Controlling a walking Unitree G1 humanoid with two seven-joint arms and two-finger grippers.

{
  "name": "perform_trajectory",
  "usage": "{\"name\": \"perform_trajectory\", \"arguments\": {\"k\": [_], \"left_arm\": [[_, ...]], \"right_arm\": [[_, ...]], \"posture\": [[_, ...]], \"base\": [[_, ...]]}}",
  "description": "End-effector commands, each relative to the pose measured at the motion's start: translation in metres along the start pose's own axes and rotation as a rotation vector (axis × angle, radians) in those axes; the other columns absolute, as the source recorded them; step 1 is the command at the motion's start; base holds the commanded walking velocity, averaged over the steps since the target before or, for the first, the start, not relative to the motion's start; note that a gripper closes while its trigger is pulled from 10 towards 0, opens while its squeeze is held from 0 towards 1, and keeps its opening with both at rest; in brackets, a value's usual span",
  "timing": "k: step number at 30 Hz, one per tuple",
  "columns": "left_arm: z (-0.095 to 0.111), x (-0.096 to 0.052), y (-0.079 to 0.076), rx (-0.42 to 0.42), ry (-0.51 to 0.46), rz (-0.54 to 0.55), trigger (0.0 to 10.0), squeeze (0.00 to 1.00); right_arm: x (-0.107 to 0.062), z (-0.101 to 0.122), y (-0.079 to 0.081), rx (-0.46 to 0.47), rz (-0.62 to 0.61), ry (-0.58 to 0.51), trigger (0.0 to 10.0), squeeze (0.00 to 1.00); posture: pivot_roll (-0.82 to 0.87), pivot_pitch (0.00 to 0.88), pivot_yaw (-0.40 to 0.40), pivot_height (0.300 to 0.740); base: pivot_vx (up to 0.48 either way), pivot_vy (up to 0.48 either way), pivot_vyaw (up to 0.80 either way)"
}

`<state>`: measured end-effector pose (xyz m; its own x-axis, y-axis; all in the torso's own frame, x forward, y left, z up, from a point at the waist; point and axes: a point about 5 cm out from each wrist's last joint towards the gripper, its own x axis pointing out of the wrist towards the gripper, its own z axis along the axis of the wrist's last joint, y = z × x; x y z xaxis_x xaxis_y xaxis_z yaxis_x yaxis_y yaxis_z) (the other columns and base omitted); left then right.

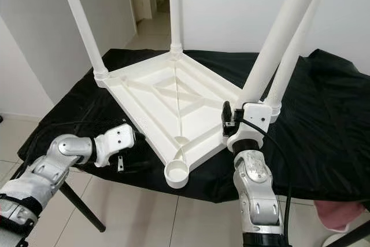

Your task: Building children table

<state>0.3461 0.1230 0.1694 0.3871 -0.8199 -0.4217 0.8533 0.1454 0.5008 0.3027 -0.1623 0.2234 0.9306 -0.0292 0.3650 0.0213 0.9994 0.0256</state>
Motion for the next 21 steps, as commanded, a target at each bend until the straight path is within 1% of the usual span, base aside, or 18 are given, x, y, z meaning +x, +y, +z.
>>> {"name": "perform_trajectory", "arguments": {"k": [1, 6, 9, 12, 14, 17, 18, 21], "left_arm": [[-0.001, 0.003, 0.002, 0.037, 0.029, 0.010, 10.0, 0.00], [-0.001, 0.008, 0.004, 0.065, 0.042, -0.003, 10.0, 0.00], [0.002, 0.011, 0.008, 0.073, 0.039, -0.003, 10.0, 0.00], [0.006, 0.015, 0.012, 0.100, 0.029, -0.015, 10.0, 0.00], [0.006, 0.016, 0.012, 0.104, 0.027, -0.018, 10.0, 0.00], [0.008, 0.020, 0.011, 0.119, 0.024, -0.038, 10.0, 0.00], [0.010, 0.024, 0.010, 0.129, 0.022, -0.058, 10.0, 0.00], [0.011, 0.027, 0.009, 0.136, 0.019, -0.069, 10.0, 0.00]], "right_arm": [[0.001, 0.003, 0.002, 0.007, 0.008, -0.018, 10.0, 0.00], [0.001, 0.003, 0.002, 0.004, 0.007, -0.019, 10.0, 0.00], [0.001, 0.004, 0.001, 0.002, 0.003, -0.021, 10.0, 0.00], [0.001, 0.004, 0.000, 0.000, -0.002, -0.024, 10.0, 0.00], [0.001, 0.004, 0.000, 0.000, -0.003, -0.024, 10.0, 0.00], [0.001, 0.004, 0.000, 0.001, -0.004, -0.024, 10.0, 0.00], [0.000, 0.004, 0.000, 0.000, -0.006, -0.025, 10.0, 0.00], [0.000, 0.004, 0.000, -0.001, -0.008, -0.027, 10.0, 0.00]], "posture": [[-0.04, 0.115, 0.079, 0.740], [-0.04, 0.117, 0.082, 0.740], [-0.05, 0.117, 0.086, 0.740], [-0.05, 0.117, 0.090, 0.740], [-0.05, 0.117, 0.090, 0.740], [-0.06, 0.116, 0.099, 0.740], [-0.06, 0.116, 0.105, 0.740], [-0.07, 0.116, 0.111, 0.740]], "base": [[0.000, 0.000, 0.00], [0.000, 0.000, 0.00], [0.000, 0.000, 0.00], [0.000, 0.000, 0.00], [0.000, 0.000, 0.00], [0.000, 0.000, 0.00], [0.000, 0.000, 0.00], [0.000, 0.000, 0.00]]}}
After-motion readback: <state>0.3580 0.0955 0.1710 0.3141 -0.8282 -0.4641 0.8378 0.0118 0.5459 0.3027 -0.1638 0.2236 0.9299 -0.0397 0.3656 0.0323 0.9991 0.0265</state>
